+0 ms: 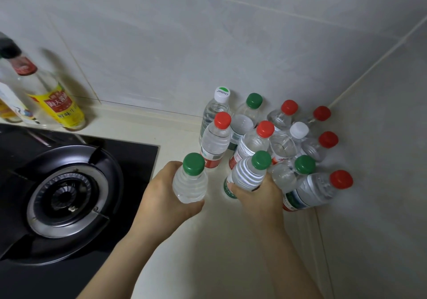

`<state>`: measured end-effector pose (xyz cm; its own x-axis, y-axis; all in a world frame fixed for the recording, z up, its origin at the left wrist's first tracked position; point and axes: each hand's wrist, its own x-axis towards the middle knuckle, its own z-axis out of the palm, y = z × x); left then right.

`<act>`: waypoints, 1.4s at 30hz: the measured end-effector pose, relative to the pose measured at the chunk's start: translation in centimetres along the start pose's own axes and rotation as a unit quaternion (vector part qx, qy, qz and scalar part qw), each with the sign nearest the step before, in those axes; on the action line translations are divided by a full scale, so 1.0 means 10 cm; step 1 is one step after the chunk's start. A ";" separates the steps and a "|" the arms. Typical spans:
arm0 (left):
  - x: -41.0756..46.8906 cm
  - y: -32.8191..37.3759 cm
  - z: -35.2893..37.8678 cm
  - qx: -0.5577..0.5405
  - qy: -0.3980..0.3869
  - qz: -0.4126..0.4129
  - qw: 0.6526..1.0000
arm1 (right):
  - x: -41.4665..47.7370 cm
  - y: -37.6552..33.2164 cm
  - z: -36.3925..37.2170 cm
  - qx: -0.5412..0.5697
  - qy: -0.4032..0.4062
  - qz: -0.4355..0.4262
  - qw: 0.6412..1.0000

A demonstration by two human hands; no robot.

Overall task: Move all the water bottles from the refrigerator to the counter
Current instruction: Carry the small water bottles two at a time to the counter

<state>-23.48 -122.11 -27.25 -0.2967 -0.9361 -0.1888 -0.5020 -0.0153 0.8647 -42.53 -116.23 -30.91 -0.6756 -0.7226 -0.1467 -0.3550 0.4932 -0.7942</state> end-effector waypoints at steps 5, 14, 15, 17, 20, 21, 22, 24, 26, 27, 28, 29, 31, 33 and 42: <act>0.03 -0.01 0.06 0.009 -0.003 0.002 1.000 | -0.06 0.16 -0.01 -0.006 -0.006 0.022 1.000; 0.10 0.04 0.19 0.039 -0.010 0.013 0.999 | -0.28 0.25 -0.25 -0.096 -0.061 0.013 0.993; 0.11 0.05 0.21 0.042 -0.012 0.018 0.999 | -0.30 0.25 -0.29 -0.109 -0.074 0.002 0.991; 0.15 0.08 0.26 0.048 -0.012 0.030 0.998 | -0.32 0.26 -0.35 -0.124 -0.093 -0.019 0.988; 0.20 0.10 0.32 0.048 -0.007 0.045 0.998 | -0.34 0.27 -0.43 -0.129 -0.103 -0.044 0.985; 0.21 0.10 0.33 0.045 -0.005 0.050 0.998 | -0.35 0.27 -0.45 -0.127 -0.104 -0.048 0.985; 0.23 0.09 0.35 0.042 -0.004 0.054 0.998 | -0.35 0.27 -0.48 -0.125 -0.105 -0.050 0.985; 0.26 0.07 0.38 0.037 -0.003 0.061 0.997 | -0.34 0.29 -0.51 -0.118 -0.103 -0.057 0.986; 0.28 0.04 0.42 0.026 0.004 0.068 0.997 | -0.33 0.31 -0.53 -0.117 -0.101 -0.058 0.986; 0.29 0.04 0.43 0.025 0.010 0.072 0.997 | -0.33 0.33 -0.54 -0.117 -0.100 -0.058 0.986; 0.29 0.03 0.45 0.028 0.018 0.080 0.996 | -0.33 0.34 -0.54 -0.116 -0.100 -0.057 0.987; 0.30 0.03 0.47 0.033 0.025 0.090 0.995 | -0.33 0.36 -0.54 -0.114 -0.100 -0.056 0.987; 0.32 0.03 0.50 0.035 0.029 0.105 0.993 | -0.34 0.39 -0.54 -0.113 -0.105 -0.048 0.987; 0.35 0.03 0.52 0.034 0.026 0.112 0.993 | -0.35 0.43 -0.53 -0.111 -0.107 -0.045 0.987; 0.45 0.00 0.59 0.036 0.034 0.131 0.990 | -0.34 0.48 -0.53 -0.109 -0.110 -0.036 0.987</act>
<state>-29.59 -124.24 -30.89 -0.3704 -0.9261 0.0719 -0.4729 0.2546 0.8435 -45.36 -108.88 -31.07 -0.4952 -0.8357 -0.2374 -0.5439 0.5113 -0.6654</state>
